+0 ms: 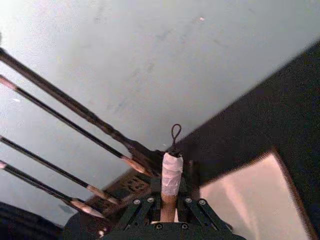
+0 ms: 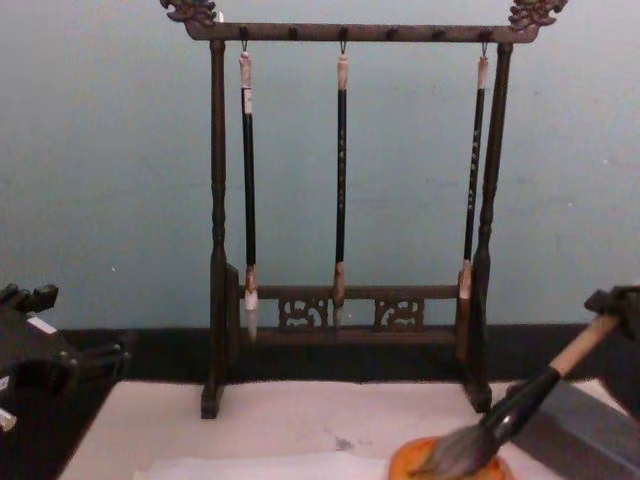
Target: Pick up the brush from the inkstone, write on the paper, then place the brush back to its original position.
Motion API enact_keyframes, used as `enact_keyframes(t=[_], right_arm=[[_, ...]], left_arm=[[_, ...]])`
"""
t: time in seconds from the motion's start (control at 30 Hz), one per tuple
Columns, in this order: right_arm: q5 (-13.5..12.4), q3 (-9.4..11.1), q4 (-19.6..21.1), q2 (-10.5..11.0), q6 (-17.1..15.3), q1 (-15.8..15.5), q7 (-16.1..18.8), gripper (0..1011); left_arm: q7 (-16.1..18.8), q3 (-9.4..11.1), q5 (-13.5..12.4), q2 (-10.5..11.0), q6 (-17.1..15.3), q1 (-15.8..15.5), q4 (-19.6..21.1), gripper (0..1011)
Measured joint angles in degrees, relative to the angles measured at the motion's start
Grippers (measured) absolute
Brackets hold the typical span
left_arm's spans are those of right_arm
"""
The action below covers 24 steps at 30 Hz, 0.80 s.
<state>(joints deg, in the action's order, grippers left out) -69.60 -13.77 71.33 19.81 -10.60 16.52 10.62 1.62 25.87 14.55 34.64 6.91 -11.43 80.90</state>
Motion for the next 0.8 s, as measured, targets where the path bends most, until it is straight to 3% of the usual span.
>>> enact_keyframes(t=[0.47,0.6,0.8], right_arm=[[0.86,-2.70,8.88,3.06,2.70,-1.64,0.37,177],[3.70,-4.29,13.44,4.79,4.48,-2.44,-0.45,177],[8.05,-5.67,16.96,6.77,6.49,-2.86,0.22,177]], left_arm=[[0.00,0.00,0.00,0.00,0.00,0.00,0.00,1010],[0.00,0.00,0.00,0.00,0.00,0.00,0.00,1010],[0.00,0.00,0.00,0.00,0.00,0.00,0.00,1010]])
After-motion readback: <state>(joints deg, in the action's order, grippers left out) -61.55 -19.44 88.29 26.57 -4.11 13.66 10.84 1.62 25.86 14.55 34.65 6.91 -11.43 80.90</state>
